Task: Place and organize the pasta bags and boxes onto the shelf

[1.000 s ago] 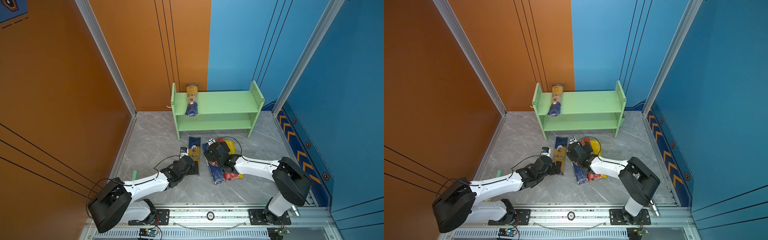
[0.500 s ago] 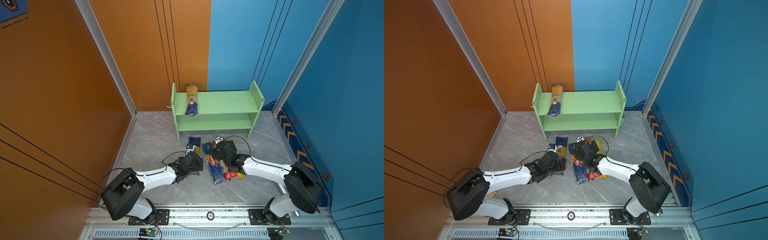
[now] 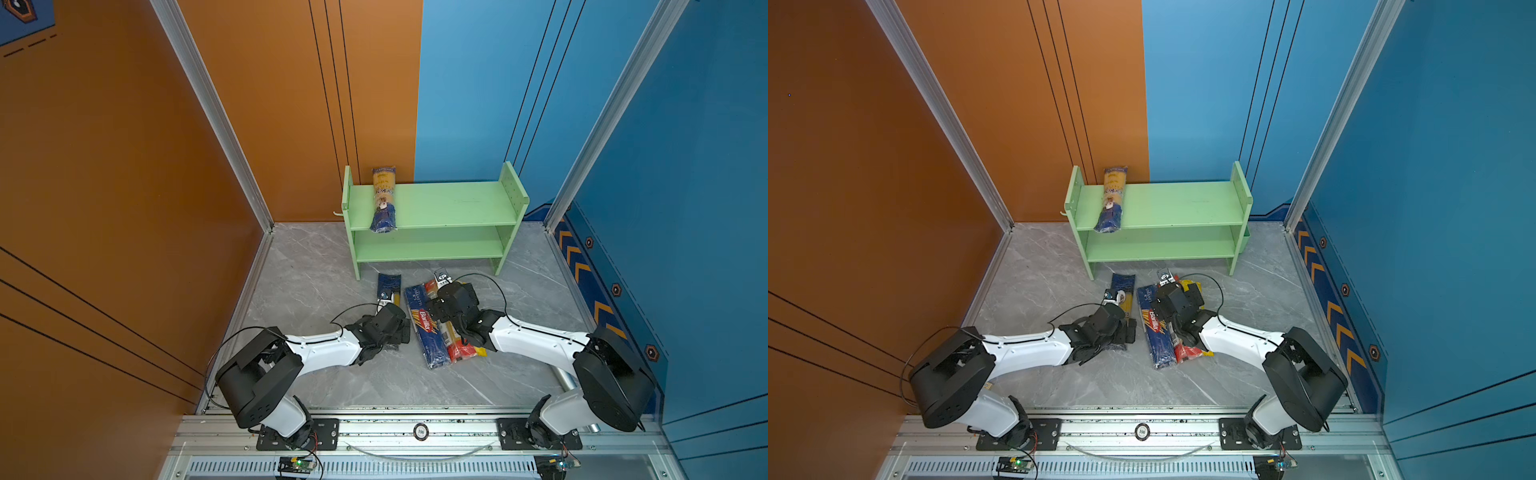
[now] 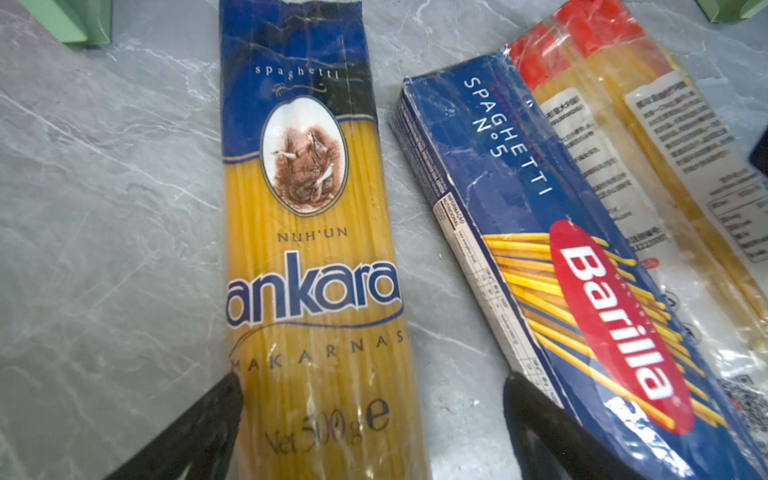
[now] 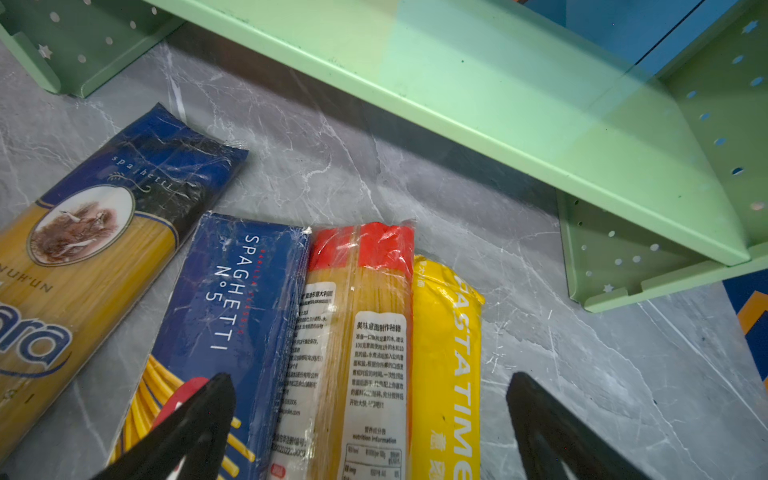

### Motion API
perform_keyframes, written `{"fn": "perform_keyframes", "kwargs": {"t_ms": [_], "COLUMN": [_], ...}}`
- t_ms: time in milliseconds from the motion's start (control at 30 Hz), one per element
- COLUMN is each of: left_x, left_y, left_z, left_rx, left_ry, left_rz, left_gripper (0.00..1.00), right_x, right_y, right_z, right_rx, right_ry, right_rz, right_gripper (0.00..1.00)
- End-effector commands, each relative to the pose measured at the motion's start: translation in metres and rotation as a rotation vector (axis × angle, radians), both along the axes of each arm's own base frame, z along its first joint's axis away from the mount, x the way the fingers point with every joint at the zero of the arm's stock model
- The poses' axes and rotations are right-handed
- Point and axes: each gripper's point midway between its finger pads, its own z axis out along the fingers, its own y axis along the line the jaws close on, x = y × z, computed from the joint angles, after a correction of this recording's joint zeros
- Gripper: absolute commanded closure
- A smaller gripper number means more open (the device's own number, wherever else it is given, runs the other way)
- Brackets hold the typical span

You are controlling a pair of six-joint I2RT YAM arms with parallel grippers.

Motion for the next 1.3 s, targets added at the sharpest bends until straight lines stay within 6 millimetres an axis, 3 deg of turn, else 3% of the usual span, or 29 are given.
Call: {"fn": "perform_keyframes", "kwargs": {"t_ms": [0,667,1267], "left_x": [0.001,-0.006,-0.011], "left_y": [0.001,0.019,0.022], "left_z": [-0.002,-0.023,-0.048], "left_rx": [0.045,0.095,0.137], "left_ry": [0.003,-0.003,-0.036], "left_rz": [0.003,0.092,0.134], "left_gripper": [0.02,0.02,0.02], "right_x": [-0.004,-0.002,-0.003], "right_y": [-0.005,-0.002,-0.002], "right_z": [-0.002,-0.016,-0.018], "right_rx": [0.017,0.020,0.027], "right_ry": [0.014,0.040,0.048], "right_rz": [-0.012,-0.012,-0.017], "right_gripper": [0.00,0.00,0.00]}}
